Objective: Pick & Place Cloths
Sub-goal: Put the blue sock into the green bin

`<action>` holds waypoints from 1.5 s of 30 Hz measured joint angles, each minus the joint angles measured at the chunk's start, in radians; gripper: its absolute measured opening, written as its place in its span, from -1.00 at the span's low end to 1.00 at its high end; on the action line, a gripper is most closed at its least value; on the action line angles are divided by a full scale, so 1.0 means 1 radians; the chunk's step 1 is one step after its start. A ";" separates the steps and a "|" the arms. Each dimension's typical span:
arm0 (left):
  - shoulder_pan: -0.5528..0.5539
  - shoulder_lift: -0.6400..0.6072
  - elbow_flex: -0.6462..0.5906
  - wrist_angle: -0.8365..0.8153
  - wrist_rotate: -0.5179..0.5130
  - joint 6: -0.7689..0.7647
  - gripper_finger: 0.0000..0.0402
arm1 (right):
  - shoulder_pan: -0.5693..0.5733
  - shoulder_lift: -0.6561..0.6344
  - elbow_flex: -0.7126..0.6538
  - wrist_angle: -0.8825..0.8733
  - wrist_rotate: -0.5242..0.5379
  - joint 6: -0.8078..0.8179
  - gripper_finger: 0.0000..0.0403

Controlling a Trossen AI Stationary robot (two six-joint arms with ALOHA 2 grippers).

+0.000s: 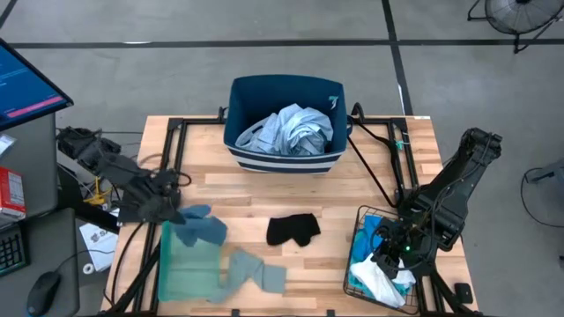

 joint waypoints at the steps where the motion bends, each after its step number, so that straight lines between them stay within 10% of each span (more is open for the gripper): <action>1: 0.000 0.010 0.000 -0.028 0.029 -0.021 -1.00 | 0.000 0.000 0.000 -0.005 0.000 0.000 -0.34; 10: -0.063 0.136 0.000 -0.127 0.270 -0.131 -1.00 | 0.001 0.000 0.000 -0.026 0.066 0.000 -0.34; 37: -0.496 0.521 0.000 -0.439 0.367 -0.636 -1.00 | -0.005 0.000 0.000 -0.043 0.123 0.003 -0.34; 45: -0.434 0.533 0.000 -0.408 0.174 -0.708 -1.00 | -0.006 0.000 0.000 -0.043 0.123 0.000 -0.34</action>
